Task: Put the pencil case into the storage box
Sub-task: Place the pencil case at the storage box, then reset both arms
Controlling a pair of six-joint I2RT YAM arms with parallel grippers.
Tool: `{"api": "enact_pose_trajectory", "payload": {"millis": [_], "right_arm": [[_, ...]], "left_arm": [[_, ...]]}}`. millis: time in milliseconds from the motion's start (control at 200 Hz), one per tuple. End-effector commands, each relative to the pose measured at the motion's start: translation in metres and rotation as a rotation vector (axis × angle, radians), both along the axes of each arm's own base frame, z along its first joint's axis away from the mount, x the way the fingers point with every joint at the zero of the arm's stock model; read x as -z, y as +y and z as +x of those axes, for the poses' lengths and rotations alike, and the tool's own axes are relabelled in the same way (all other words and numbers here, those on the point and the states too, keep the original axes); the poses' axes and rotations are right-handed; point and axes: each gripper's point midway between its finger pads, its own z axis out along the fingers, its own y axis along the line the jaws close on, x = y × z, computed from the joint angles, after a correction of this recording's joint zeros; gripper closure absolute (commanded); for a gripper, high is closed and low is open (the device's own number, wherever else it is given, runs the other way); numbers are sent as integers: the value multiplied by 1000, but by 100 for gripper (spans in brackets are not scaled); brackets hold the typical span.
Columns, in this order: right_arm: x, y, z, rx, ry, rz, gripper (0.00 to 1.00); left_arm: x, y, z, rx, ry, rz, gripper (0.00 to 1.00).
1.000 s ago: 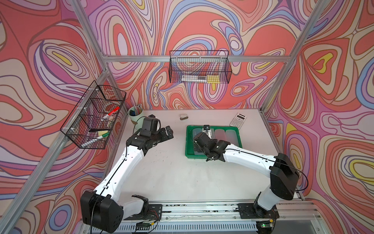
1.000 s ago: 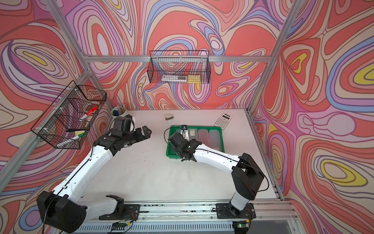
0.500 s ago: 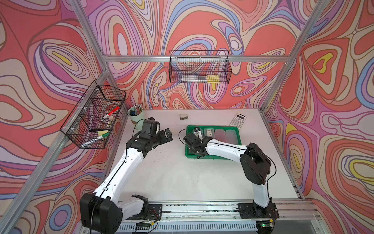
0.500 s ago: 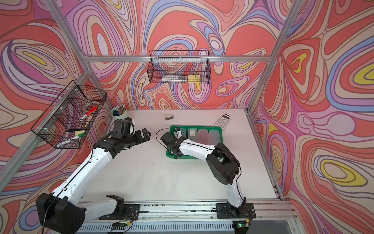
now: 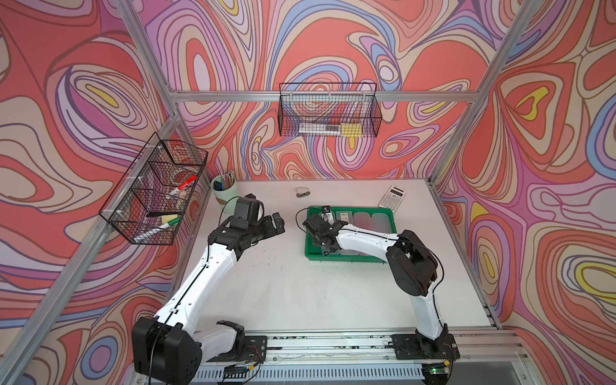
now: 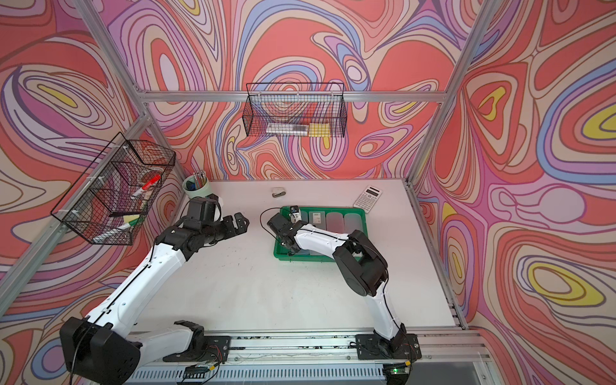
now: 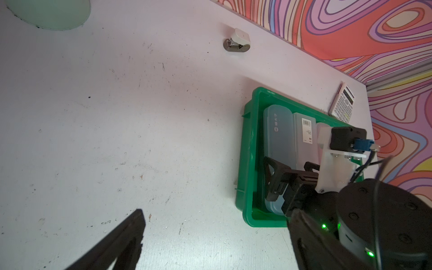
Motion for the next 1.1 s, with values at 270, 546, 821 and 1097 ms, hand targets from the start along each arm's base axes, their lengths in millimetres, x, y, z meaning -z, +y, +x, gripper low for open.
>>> {"api": "enact_pose_trajectory", "payload": {"millis": [270,546,821,1097], "right_arm": [[-54,-10,6,1,-102,66,2],[-145,-51,-7,0,-376,146,2],[-138,-176,-17,161,-382,31,2],[-122,-256,-31,176,-520,-62,2]], "left_arm": [[1,20,-1,-5,-37,137,1],[0,55,-10,-55,-319,339,1],[22,101,-13,-241,-411,544,1],[77,109,-2,-231,-416,683,1]]}}
